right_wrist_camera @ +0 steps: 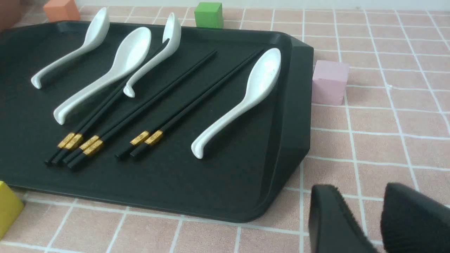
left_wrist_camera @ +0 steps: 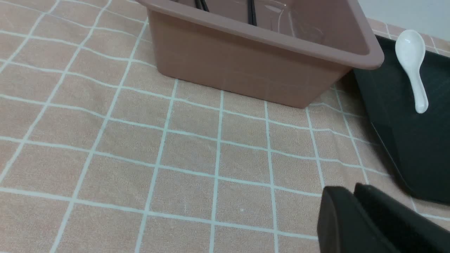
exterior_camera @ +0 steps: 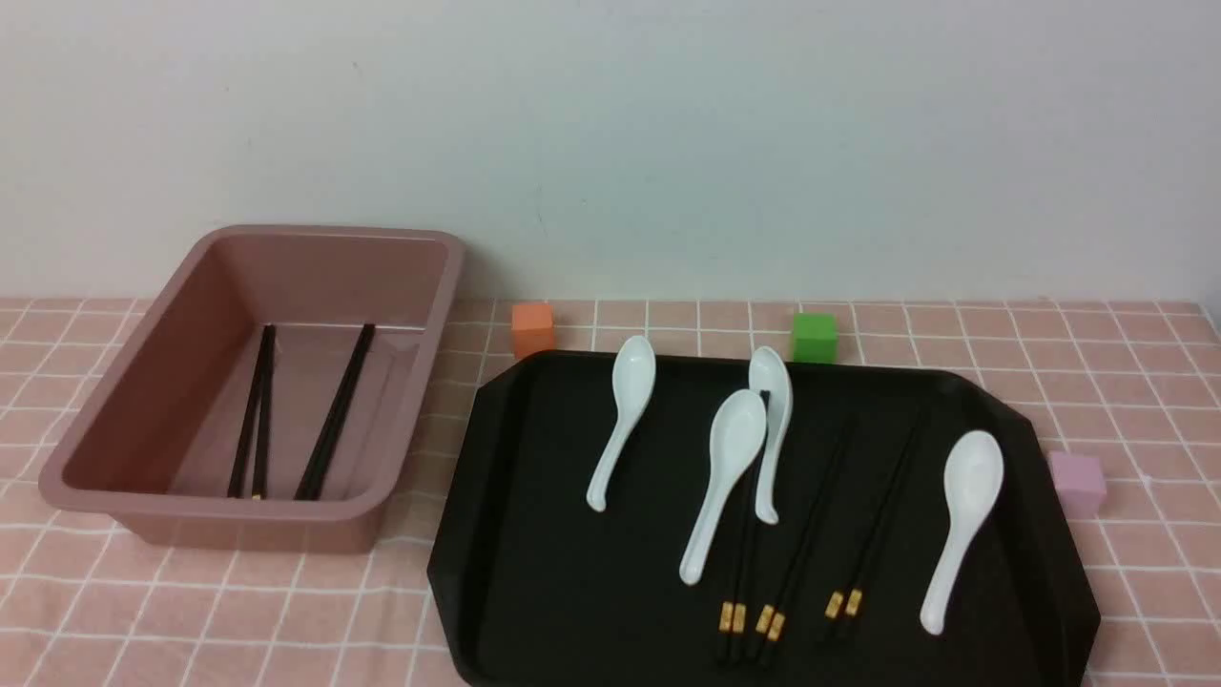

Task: On pink tablecloth take chopsticks from black tray and put them in box.
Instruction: 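Move the gripper over the chopsticks on the black tray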

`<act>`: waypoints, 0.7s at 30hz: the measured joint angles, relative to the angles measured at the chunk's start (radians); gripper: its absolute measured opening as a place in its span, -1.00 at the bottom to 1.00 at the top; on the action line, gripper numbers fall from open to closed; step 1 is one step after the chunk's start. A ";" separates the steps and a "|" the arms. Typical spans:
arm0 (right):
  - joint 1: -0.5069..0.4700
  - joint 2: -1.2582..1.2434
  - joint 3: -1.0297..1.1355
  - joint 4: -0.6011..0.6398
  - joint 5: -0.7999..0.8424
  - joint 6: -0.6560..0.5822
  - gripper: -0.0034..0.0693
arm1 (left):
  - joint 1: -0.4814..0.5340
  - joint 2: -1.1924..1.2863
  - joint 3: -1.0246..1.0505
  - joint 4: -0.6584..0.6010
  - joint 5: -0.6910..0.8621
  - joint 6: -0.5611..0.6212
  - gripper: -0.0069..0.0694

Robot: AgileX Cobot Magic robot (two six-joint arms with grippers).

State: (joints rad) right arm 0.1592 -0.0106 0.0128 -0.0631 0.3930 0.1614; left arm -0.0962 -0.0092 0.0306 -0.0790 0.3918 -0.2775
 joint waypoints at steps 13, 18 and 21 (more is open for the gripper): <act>0.000 0.000 0.000 0.000 0.000 0.000 -0.25 | 0.000 0.000 0.000 0.000 0.000 0.000 -0.60; 0.000 0.000 0.000 0.000 0.000 0.000 -0.25 | 0.000 0.000 0.000 0.000 0.000 0.000 -0.58; 0.000 0.000 0.000 0.000 0.000 0.000 -0.25 | 0.000 0.000 0.000 0.000 0.000 0.000 -0.58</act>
State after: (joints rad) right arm 0.1592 -0.0106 0.0128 -0.0631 0.3930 0.1614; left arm -0.0962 -0.0092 0.0306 -0.0790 0.3918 -0.2775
